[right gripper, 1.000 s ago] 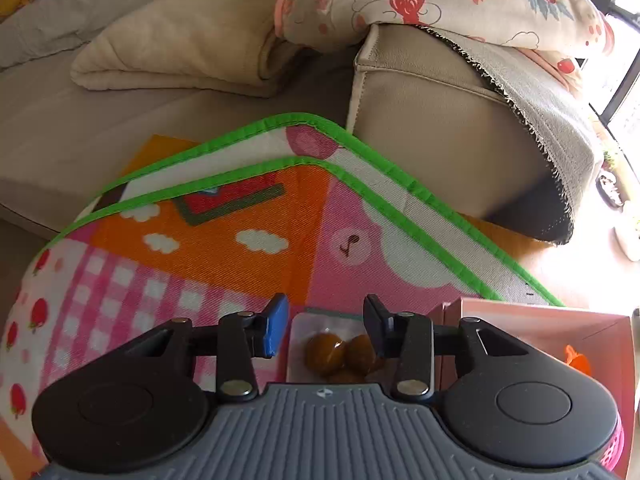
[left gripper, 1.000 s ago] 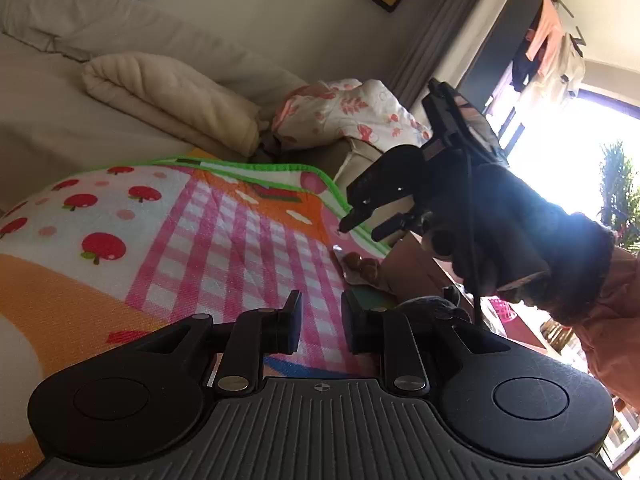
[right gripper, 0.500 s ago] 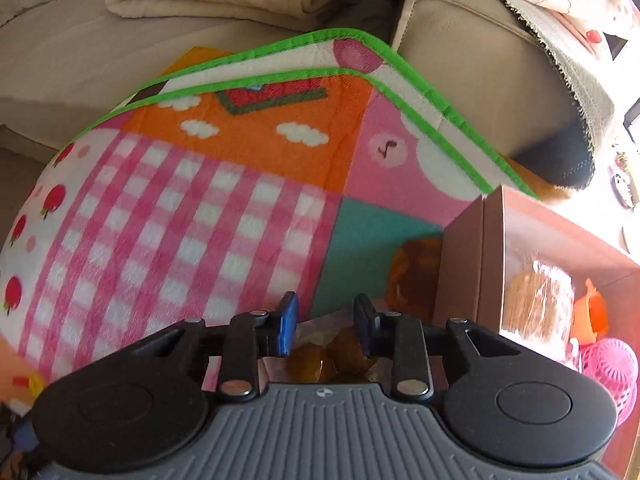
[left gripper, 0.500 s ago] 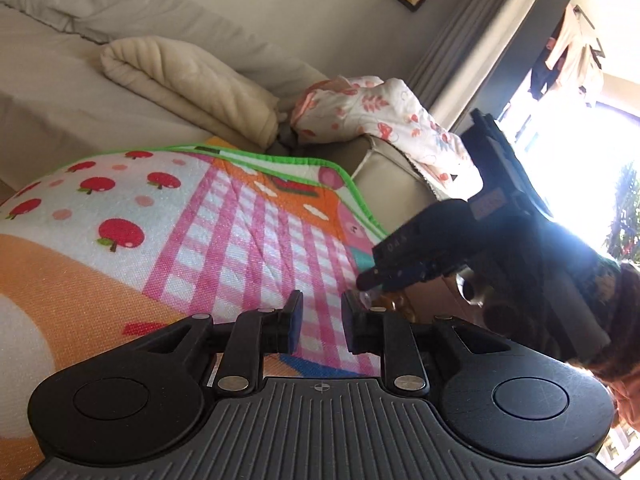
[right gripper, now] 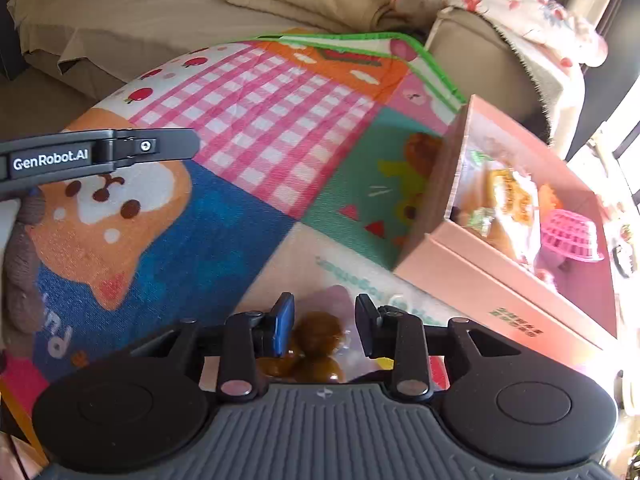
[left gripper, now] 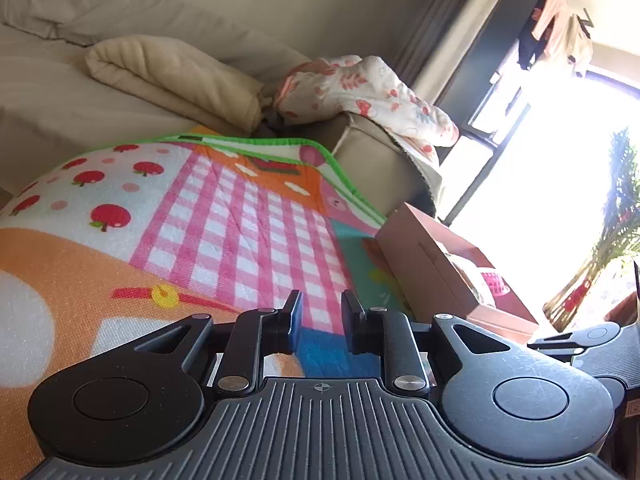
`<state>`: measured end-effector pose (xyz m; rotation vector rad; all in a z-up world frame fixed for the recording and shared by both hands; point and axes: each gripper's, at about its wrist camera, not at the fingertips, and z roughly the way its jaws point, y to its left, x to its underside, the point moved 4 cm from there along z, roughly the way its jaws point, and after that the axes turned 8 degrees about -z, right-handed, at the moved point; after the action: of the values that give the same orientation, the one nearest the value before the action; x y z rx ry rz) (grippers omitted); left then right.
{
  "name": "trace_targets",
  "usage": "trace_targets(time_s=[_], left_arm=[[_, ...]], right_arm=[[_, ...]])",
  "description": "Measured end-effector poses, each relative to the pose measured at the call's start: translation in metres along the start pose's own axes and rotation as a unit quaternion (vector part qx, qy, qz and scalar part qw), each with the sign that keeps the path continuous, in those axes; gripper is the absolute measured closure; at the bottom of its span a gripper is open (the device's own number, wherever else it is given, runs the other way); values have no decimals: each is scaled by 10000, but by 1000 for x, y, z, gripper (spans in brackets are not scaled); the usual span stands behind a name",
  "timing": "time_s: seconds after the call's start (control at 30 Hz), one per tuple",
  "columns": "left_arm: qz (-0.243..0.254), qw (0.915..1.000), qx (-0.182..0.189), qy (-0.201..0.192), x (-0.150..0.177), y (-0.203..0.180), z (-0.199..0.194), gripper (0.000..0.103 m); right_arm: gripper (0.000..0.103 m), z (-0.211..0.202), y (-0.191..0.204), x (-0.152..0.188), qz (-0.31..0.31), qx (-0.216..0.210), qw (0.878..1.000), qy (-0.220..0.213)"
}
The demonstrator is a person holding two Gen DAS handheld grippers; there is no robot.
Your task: Organize objects
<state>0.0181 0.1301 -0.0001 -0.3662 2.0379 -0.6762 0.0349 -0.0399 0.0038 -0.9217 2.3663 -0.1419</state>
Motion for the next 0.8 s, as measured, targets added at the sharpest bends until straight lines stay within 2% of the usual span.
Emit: trace_targets(time_s=[0.07, 0.1, 0.17, 0.27, 0.37, 0.43, 0.5, 0.63, 0.8], left_arm=[[188, 9998, 56, 105, 6, -10, -6, 80], [284, 9994, 108, 166, 8, -16, -9, 80], [487, 9981, 233, 290, 16, -30, -15, 80], [922, 9928, 542, 546, 31, -57, -24, 80], [1345, 9816, 1010, 903, 52, -90, -30, 80], [1684, 9700, 1342, 1132, 69, -116, -32, 80], [2057, 9591, 1522, 1212, 85, -138, -32, 80], [2521, 9457, 1597, 1292, 106, -171, -22, 80], [2996, 9273, 1621, 1553, 130, -198, -18, 80]], right_arm=[[45, -15, -13, 13, -22, 390, 9990, -218], [42, -24, -19, 22, -38, 585, 9977, -328], [27, -40, -33, 36, 44, 914, 9945, -502], [21, -70, -60, 64, 584, 1005, 9903, -763], [10, -98, -82, 94, 1248, 1011, 9809, -1100], [7, -113, -92, 119, 1669, 1022, 9724, -1272], [6, -120, -98, 142, 2011, 987, 9651, -1359], [6, -115, -99, 181, 2639, 704, 9515, -1415], [6, -109, -108, 216, 3249, 673, 9320, -1459]])
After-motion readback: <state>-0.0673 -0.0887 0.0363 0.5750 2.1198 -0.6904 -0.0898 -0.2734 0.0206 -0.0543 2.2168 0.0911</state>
